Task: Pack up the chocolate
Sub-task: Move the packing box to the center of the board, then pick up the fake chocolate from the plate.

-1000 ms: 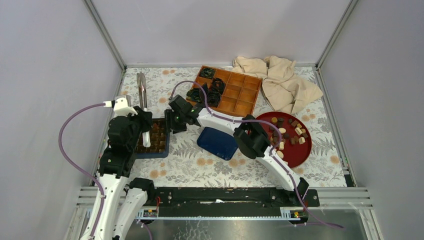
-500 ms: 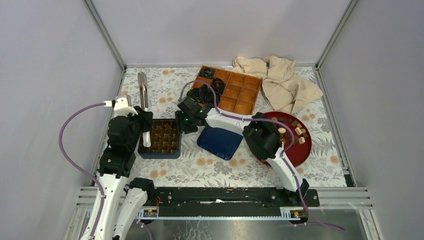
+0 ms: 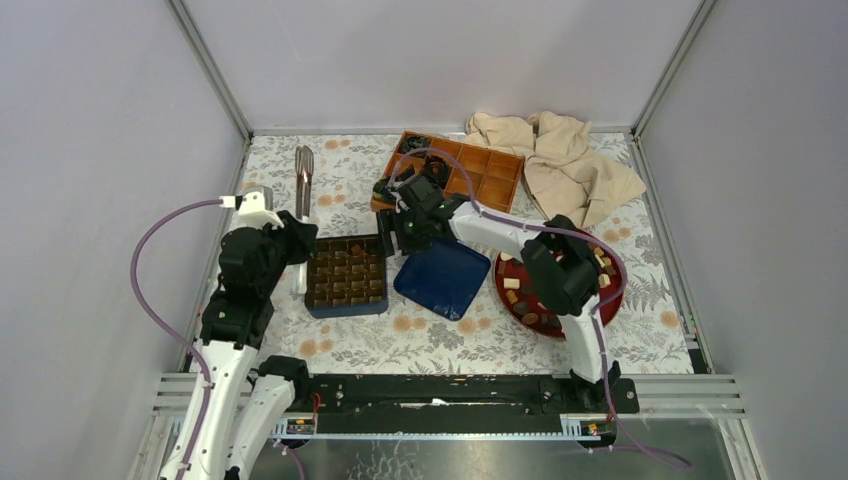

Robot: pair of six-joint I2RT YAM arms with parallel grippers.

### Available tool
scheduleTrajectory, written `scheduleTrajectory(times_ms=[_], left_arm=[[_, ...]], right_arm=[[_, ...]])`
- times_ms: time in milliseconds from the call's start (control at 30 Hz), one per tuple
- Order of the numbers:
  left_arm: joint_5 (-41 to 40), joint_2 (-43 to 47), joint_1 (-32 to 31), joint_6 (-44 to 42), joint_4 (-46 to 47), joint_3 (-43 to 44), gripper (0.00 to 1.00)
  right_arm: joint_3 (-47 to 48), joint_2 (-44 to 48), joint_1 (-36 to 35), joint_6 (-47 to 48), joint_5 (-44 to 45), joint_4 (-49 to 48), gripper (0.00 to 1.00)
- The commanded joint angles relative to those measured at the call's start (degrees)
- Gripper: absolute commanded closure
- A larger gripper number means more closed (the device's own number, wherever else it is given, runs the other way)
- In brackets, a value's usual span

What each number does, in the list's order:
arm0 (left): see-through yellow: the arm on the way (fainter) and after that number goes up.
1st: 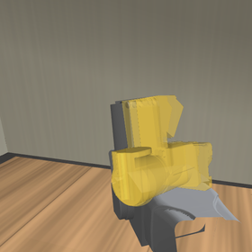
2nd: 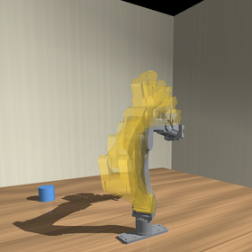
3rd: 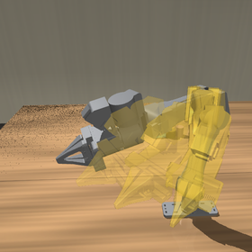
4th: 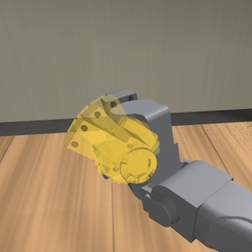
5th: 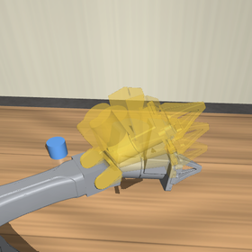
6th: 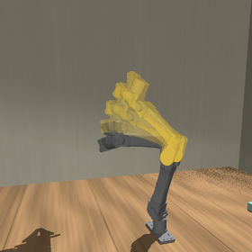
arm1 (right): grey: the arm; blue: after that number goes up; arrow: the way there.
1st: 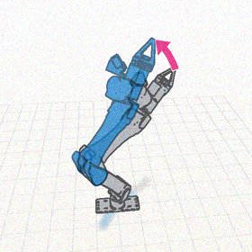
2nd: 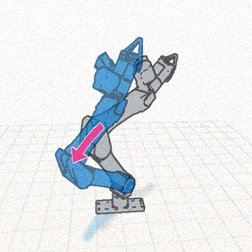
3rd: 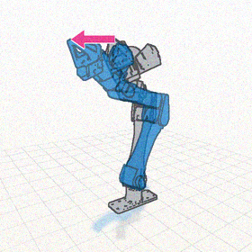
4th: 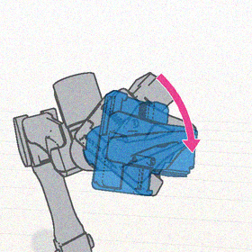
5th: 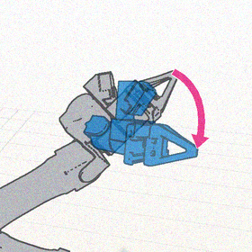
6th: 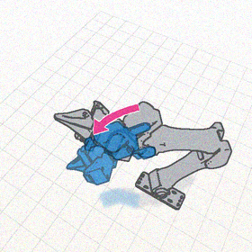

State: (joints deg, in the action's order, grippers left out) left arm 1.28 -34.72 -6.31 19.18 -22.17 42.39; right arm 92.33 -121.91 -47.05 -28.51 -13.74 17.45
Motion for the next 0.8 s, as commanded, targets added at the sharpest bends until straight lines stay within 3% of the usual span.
scheduleTrajectory(times_ms=[0,167,300,400,500,600,700,767], left_arm=[[7.2,-1.1,0.3,0.6,6.5,-0.1,0.65],[20.9,-4.2,0.3,4.7,5.4,2.0,0.65],[32.2,-6.7,-0.5,11.0,6.6,1.3,0.67],[33.8,-6.3,-3.4,15.2,8.6,-0.3,0.67],[27.6,-7.8,-12.5,17.6,9.1,-0.5,0.67],[15.8,-12.2,-27.9,18.8,9.0,0.3,0.67],[5.3,-17.9,-42.4,19.0,8.6,2.8,0.67],[0.8,-22.8,-48.0,18.4,7.4,6.1,0.66]], right_arm=[[-0.2,10.6,2.7,12.1,-15.2,-4.3,0.20],[-7.3,22.8,10.6,32.2,-28.2,2.1,0.16],[-16.9,36.0,19.0,45.6,-29.9,6.8,0.15],[-25.2,47.6,28.0,49.4,-29.8,4.7,0.09],[-29.5,53.9,40.0,47.6,-32.5,2.5,0.09],[-31.4,56.0,51.6,44.5,-36.8,1.3,0.09],[-32.6,56.2,60.1,42.8,-37.5,1.1,0.09],[-32.7,55.6,63.7,42.3,-37.7,2.0,0.09]])
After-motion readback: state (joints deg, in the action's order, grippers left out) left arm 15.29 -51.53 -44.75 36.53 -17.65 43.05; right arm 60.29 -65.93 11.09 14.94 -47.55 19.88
